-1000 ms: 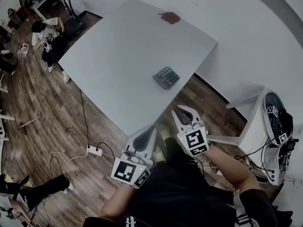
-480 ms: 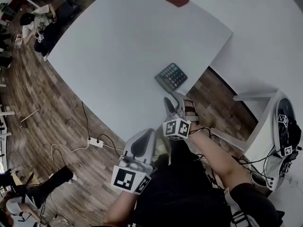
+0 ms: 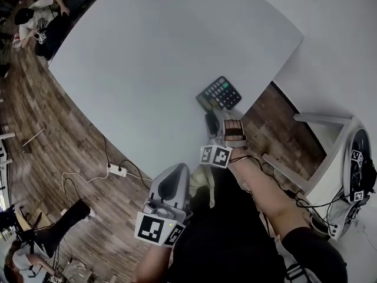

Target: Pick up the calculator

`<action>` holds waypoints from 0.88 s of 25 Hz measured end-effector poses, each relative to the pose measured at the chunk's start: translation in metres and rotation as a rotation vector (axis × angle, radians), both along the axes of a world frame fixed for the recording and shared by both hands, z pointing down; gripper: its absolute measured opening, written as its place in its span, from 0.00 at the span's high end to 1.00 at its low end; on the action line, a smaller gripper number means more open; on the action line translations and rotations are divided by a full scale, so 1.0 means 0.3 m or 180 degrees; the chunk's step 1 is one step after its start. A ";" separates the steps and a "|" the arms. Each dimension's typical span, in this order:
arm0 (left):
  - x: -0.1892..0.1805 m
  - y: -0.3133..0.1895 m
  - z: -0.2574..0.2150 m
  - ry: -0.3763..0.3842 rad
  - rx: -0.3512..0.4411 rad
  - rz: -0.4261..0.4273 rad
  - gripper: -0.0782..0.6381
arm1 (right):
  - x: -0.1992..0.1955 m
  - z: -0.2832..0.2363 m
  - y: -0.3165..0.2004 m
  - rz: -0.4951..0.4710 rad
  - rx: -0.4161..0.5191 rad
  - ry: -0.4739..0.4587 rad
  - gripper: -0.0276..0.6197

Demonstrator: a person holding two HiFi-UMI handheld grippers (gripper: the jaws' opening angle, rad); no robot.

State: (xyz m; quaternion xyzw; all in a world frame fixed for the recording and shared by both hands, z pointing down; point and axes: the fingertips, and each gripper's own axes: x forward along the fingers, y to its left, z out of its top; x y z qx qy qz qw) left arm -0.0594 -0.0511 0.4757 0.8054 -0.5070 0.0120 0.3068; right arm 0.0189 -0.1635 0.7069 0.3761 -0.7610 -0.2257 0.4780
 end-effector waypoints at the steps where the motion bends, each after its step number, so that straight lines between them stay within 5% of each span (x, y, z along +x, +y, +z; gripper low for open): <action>1: -0.005 -0.002 0.007 0.0008 -0.0017 -0.0011 0.88 | -0.001 0.004 -0.009 0.0002 0.0029 0.0043 0.68; 5: -0.023 -0.006 0.023 0.0034 -0.0060 -0.0059 0.88 | -0.009 0.000 -0.029 -0.0072 0.0176 0.0175 0.69; 9: -0.037 -0.009 0.036 0.0045 -0.0083 -0.0102 0.88 | -0.009 -0.011 -0.026 -0.0160 0.0286 0.0267 0.84; 22: -0.028 0.005 -0.007 0.0043 0.0070 -0.0095 0.88 | 0.039 -0.145 -0.022 -0.0297 0.0386 0.0238 0.87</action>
